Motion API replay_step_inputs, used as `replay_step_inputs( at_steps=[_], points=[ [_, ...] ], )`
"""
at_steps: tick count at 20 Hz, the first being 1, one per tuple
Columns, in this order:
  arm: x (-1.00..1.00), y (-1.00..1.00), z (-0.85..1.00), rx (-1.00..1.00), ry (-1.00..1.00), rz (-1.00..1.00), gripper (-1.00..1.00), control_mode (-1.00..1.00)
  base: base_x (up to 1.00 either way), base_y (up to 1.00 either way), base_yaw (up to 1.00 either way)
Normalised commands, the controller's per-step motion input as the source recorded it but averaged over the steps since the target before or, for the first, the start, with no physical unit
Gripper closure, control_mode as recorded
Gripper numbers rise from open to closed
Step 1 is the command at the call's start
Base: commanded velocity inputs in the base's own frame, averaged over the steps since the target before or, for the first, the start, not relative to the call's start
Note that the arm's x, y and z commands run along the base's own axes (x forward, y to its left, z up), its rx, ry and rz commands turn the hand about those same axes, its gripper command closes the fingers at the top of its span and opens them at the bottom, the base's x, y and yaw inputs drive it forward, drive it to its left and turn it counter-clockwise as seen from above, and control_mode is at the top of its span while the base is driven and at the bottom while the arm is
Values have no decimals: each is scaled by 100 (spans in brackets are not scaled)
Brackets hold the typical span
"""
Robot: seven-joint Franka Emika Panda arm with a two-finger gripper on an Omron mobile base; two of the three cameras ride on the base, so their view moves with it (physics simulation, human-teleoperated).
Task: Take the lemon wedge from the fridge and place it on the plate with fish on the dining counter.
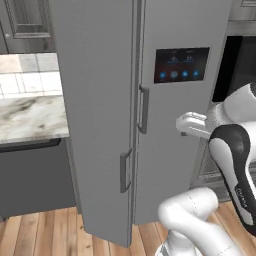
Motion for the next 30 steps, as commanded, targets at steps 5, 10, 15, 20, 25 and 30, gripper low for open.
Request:
replay_step_inputs(
  at_steps=[5, 10, 15, 20, 25, 30],
  points=[
    [7, 0, -1, 3, -1, 0, -100, -100, 0, 0, 0],
    [55, 0, -2, 9, 0, 0, -100, -100, 0, 0, 0],
    [87, -6, -9, 4, 0, 1, -100, -100, 0, 0, 0],
    [66, -10, -1, 17, 0, 10, -100, -100, 0, 0, 0],
    [66, 0, -1, 10, 0, 1, -100, -100, 0, 0, 0],
    [66, 15, 0, 6, 0, 0, -100, -100, 0, 0, 0]
  ],
)
